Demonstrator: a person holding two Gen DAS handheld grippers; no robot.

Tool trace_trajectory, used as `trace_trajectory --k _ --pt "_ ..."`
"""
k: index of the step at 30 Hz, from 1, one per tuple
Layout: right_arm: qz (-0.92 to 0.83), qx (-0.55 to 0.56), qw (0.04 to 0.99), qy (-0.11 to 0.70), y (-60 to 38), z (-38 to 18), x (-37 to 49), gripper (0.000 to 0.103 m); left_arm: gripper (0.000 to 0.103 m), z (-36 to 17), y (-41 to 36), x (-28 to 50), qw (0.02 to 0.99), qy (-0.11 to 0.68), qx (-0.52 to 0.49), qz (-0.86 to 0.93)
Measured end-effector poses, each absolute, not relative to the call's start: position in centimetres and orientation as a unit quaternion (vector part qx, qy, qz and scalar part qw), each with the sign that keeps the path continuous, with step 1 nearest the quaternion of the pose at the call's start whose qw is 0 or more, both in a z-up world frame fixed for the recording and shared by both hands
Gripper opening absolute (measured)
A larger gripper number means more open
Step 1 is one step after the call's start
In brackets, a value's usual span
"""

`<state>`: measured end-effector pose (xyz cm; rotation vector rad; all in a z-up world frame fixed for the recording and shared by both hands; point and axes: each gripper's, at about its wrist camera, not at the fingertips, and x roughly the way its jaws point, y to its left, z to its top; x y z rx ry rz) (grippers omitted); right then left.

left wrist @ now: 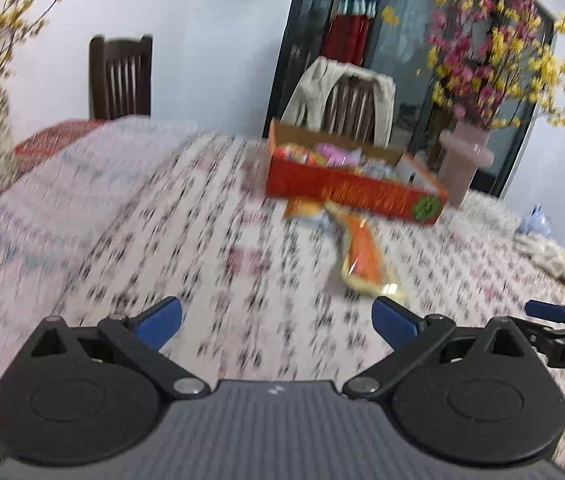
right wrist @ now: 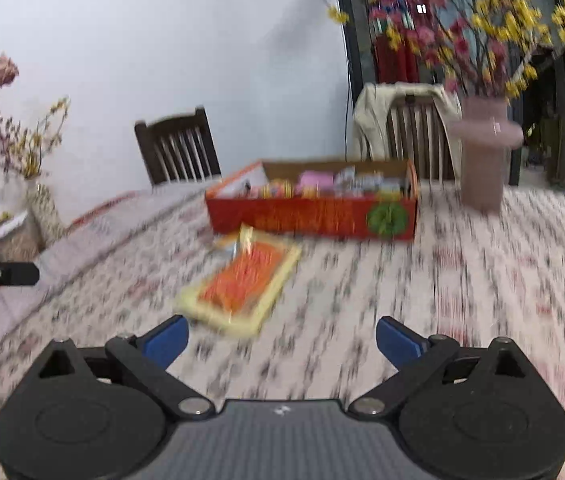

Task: Organize snacks
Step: 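Move both tools back over the last snacks on the table, then grasp a cracker packet with the left tool while the right tool grasps an orange-and-gold packet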

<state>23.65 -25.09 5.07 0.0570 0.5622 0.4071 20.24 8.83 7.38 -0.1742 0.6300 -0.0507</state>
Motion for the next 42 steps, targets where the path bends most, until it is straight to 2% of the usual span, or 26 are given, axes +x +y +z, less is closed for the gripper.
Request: trace_trajectory --k 6,16,21,27,32,35,37,38,40,42 --pt "0.192 0.049 0.935 0.294 -25.8 2.6 20.7 0.100 0.103 6.5 10.2 19.9 0.942 0.320 -0.101 0.007" --pt "0.192 0.041 0.934 0.299 -25.0 3.3 22.9 0.100 0.103 5.7 10.2 22.6 0.945 0.316 -0.087 0.010" --pt "0.212 0.025 0.928 0.305 -22.7 3.4 26.3 0.100 0.103 4.9 9.1 24.8 0.948 0.313 -0.051 0.009" --pt "0.233 0.064 0.919 0.313 -19.5 3.2 33.6 0.100 0.103 5.1 8.9 27.8 0.952 0.305 -0.036 -0.007" --pt "0.200 0.047 0.921 0.332 -15.8 1.7 39.9 0.097 0.103 5.3 8.8 30.0 0.953 0.303 -0.010 -0.015" --pt "0.193 0.025 0.917 0.348 -13.9 0.4 42.3 0.088 0.103 4.8 8.4 32.3 0.954 0.299 0.005 -0.033" --pt "0.196 0.018 0.913 0.356 -13.3 -0.3 43.0 0.076 0.103 4.4 7.6 34.4 0.952 0.302 0.019 -0.042" --pt "0.200 0.010 0.915 0.351 -13.2 -0.4 43.0 0.074 0.103 4.3 7.1 35.5 0.952 0.302 0.028 -0.049" --pt "0.202 -0.005 0.916 0.346 -13.5 -0.4 42.7 0.057 0.103 3.9 6.0 37.9 0.950 0.302 0.035 -0.069" --pt "0.201 -0.007 0.917 0.345 -14.8 -0.1 42.3 0.047 0.103 3.3 4.8 40.1 0.949 0.302 0.046 -0.085"
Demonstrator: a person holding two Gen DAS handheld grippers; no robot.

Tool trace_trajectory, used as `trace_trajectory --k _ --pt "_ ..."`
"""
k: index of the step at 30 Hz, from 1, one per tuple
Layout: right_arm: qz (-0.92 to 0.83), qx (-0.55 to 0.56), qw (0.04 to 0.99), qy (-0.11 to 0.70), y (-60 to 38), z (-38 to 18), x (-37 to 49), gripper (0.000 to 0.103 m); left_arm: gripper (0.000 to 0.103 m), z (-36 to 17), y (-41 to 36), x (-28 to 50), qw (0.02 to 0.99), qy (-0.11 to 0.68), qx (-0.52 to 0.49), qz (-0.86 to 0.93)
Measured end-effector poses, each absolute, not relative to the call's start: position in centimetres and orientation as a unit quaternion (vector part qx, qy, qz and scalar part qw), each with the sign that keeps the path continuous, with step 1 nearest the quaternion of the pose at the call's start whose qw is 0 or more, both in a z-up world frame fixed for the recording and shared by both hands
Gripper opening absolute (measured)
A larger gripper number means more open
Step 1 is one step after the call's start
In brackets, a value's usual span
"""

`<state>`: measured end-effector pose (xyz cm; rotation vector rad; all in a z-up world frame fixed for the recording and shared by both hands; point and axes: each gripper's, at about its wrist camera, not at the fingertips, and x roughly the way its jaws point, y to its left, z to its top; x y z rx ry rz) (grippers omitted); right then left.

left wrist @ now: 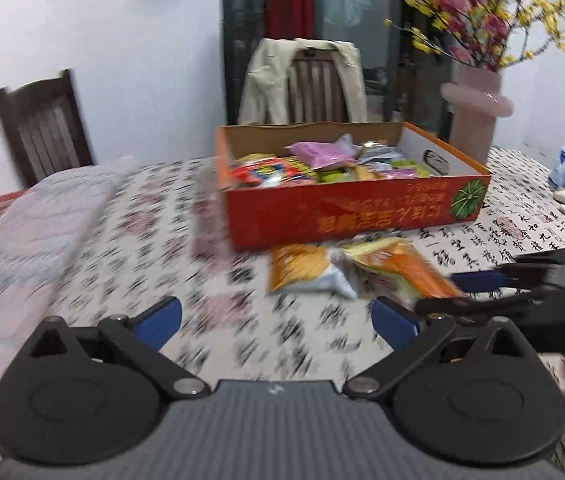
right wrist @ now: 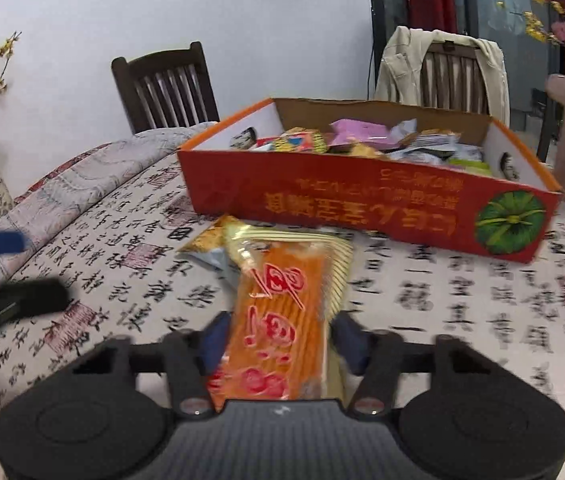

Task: Organize snacks
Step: 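Grasp a cracker packet with the left tool while the right tool grasps an orange-and-gold packet, then carry both packets into the orange box and open both tools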

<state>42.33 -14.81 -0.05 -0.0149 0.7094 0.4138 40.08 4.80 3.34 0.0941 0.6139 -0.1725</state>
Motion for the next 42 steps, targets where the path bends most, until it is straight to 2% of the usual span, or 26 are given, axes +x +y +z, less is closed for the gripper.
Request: trace_trajectory --k 6,11,13,15,16,17,21,23,25,30,42 --pt "0.162 0.000 0.925 0.342 -20.7 0.1 41.0 0.043 0.102 -0.2 1.5 45.3 0.942 0.303 0.101 -0.101" --pt "0.154 0.001 0.928 0.338 -23.3 -0.1 40.1 0.048 0.097 -1.3 1.0 48.0 0.940 0.315 0.082 -0.101" --pt "0.155 0.003 0.929 0.337 -23.8 -0.2 40.0 0.054 0.089 -1.5 1.0 48.7 0.937 0.326 0.079 -0.102" --pt "0.154 0.000 0.930 0.335 -23.8 -0.3 40.0 0.056 0.070 -1.5 1.2 48.9 0.934 0.333 0.061 -0.111" --pt "0.154 -0.003 0.930 0.333 -23.8 -0.4 39.9 0.056 0.067 -1.4 1.4 48.9 0.933 0.337 0.051 -0.116" --pt "0.152 -0.005 0.931 0.332 -23.7 -0.5 40.0 0.056 0.059 -1.3 1.4 48.7 0.933 0.337 0.051 -0.117" --pt "0.149 -0.021 0.930 0.337 -23.0 -0.9 40.3 0.066 0.049 -0.7 0.9 47.5 0.934 0.335 0.062 -0.113" --pt "0.149 -0.030 0.930 0.334 -22.7 -1.1 40.2 0.064 0.048 -0.1 0.8 46.4 0.937 0.326 0.059 -0.114" --pt "0.156 -0.032 0.929 0.334 -22.7 -1.1 40.1 0.053 0.048 1.0 0.8 44.7 0.941 0.315 0.052 -0.112" --pt "0.173 -0.015 0.925 0.338 -23.2 -0.7 39.1 0.038 0.049 3.9 0.6 39.8 0.949 0.290 0.056 -0.108" --pt "0.191 0.001 0.926 0.326 -24.9 0.0 30.0 0.037 0.050 4.8 2.6 28.7 0.957 0.283 -0.021 -0.068"
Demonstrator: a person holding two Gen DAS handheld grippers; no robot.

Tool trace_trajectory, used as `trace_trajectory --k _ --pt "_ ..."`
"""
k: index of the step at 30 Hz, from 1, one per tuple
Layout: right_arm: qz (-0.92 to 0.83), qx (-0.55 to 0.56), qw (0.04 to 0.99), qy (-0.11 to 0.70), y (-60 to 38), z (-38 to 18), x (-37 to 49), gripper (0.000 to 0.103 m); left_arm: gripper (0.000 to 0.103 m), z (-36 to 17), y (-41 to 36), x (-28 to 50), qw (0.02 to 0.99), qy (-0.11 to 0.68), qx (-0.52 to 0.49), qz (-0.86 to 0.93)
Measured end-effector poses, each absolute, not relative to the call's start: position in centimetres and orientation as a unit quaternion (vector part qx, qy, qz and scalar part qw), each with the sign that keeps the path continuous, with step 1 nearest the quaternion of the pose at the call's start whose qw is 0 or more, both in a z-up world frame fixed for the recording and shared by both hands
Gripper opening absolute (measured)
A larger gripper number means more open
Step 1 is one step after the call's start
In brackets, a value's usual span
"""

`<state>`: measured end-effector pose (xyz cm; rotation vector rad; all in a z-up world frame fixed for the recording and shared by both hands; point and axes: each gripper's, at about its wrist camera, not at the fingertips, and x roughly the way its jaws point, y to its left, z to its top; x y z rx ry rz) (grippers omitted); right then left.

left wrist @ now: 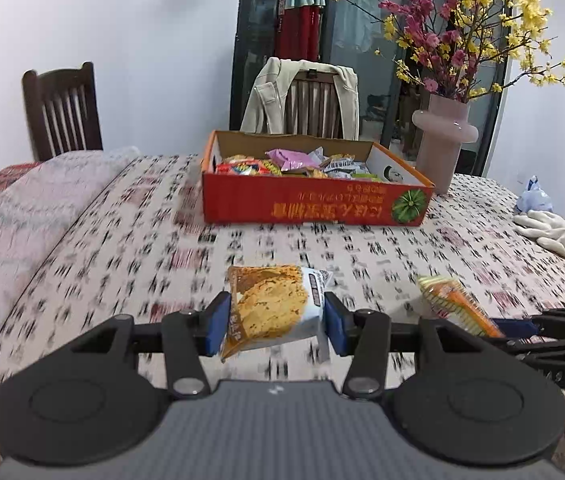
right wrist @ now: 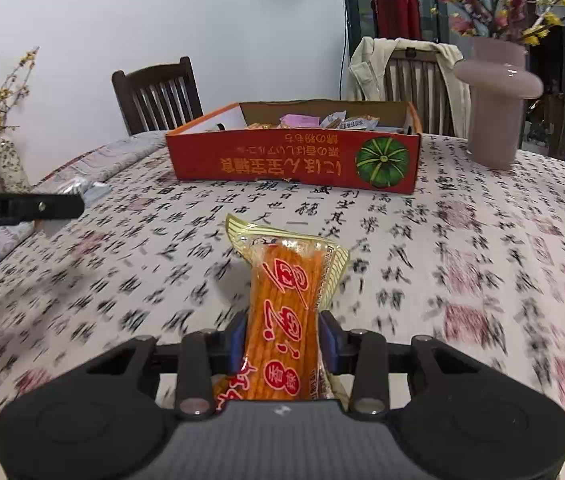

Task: Organize snacks
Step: 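Carry both packets into the orange box and open both tools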

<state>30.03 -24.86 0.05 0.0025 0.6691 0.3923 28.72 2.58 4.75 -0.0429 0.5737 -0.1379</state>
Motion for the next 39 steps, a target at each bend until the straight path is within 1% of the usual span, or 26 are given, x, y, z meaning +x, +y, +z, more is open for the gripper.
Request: trace_trajectory --k 5,10,26,33,39 --pt "0.187 0.013 0.930 0.317 -26.0 0.7 26.5 0.037 0.050 4.8 2.9 25.8 0.956 0.288 -0.018 -0.062" --pt "0.196 0.012 0.933 0.300 -25.8 2.0 23.8 0.037 0.051 4.9 2.5 23.4 0.959 0.275 -0.017 -0.062" --pt "0.224 -0.003 0.942 0.249 -24.5 5.2 19.0 0.037 0.051 6.9 2.9 17.7 0.970 0.234 -0.033 -0.049" --pt "0.223 -0.009 0.948 0.228 -24.9 7.0 18.6 0.037 0.052 9.1 3.2 17.3 0.977 0.205 -0.033 -0.049" --pt "0.218 -0.014 0.954 0.208 -24.9 8.8 20.8 0.037 0.052 10.4 3.2 19.7 0.980 0.191 -0.028 -0.050"
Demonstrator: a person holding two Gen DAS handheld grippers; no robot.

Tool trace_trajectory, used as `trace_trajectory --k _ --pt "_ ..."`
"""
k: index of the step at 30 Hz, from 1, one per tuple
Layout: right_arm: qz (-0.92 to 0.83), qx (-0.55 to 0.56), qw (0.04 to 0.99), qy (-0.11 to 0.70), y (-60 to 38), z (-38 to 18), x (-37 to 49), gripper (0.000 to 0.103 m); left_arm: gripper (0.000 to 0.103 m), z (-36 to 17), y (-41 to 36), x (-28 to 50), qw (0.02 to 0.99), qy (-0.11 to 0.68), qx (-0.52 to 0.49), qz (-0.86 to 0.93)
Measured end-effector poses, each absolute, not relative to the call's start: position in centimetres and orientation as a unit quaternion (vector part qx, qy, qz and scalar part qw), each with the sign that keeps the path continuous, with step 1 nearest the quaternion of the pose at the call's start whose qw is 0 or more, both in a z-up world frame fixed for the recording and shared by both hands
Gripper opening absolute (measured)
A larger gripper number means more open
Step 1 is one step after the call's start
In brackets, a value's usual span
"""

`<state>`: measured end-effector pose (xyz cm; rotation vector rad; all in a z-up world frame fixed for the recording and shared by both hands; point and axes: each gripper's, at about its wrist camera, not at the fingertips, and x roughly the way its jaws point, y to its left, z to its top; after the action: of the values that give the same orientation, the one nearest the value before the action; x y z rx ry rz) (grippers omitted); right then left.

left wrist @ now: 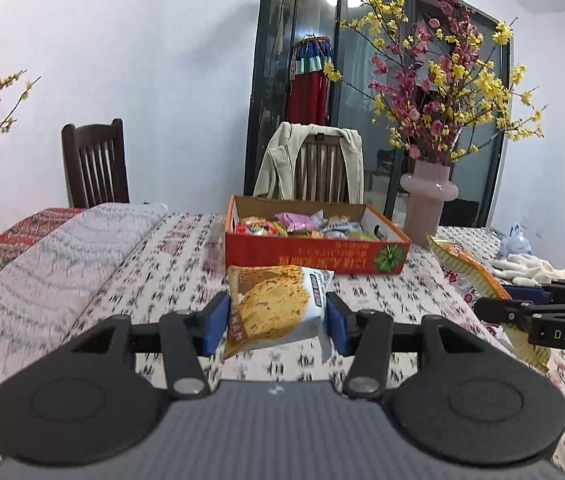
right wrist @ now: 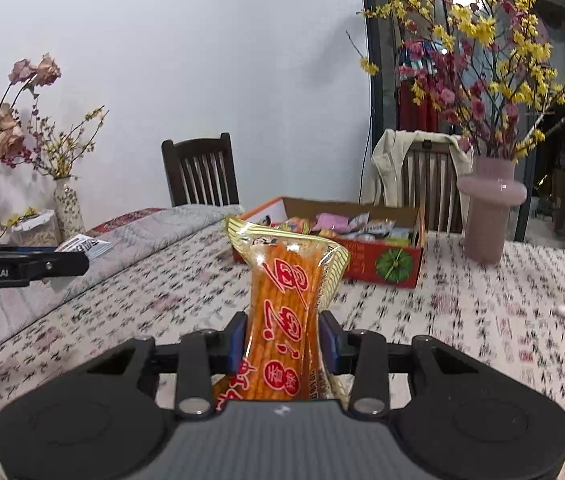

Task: Organize snacks
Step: 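Carry both packets into the orange box and open both tools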

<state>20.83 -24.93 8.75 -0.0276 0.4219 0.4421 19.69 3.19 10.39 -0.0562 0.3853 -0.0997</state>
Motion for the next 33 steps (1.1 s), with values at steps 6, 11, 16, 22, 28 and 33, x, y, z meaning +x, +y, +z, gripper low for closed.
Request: trace_trajectory --k 6,11,16,22,28,33 --pt "0.205 -0.029 0.958 0.198 -24.8 10.0 24.3 0.037 0.052 11.0 2.9 24.1 0.981 0.186 -0.023 -0.059" --pt "0.198 -0.031 0.960 0.196 -24.9 10.6 28.1 0.037 0.053 11.1 2.8 28.7 0.980 0.190 -0.020 -0.048" --pt "0.194 -0.037 0.961 0.193 -24.9 11.2 32.4 0.037 0.053 11.7 2.6 34.0 0.983 0.179 -0.006 -0.044" --pt "0.189 -0.024 0.961 0.200 -24.8 11.4 39.0 0.037 0.053 12.8 1.6 41.2 0.982 0.180 0.004 -0.054" --pt "0.174 -0.021 0.962 0.212 -24.6 11.2 46.0 0.037 0.053 12.6 -0.6 49.0 0.974 0.208 -0.011 -0.085" --pt "0.161 -0.005 0.955 0.251 -24.9 9.3 53.1 0.037 0.053 10.2 -3.3 55.4 0.958 0.258 -0.027 -0.120"
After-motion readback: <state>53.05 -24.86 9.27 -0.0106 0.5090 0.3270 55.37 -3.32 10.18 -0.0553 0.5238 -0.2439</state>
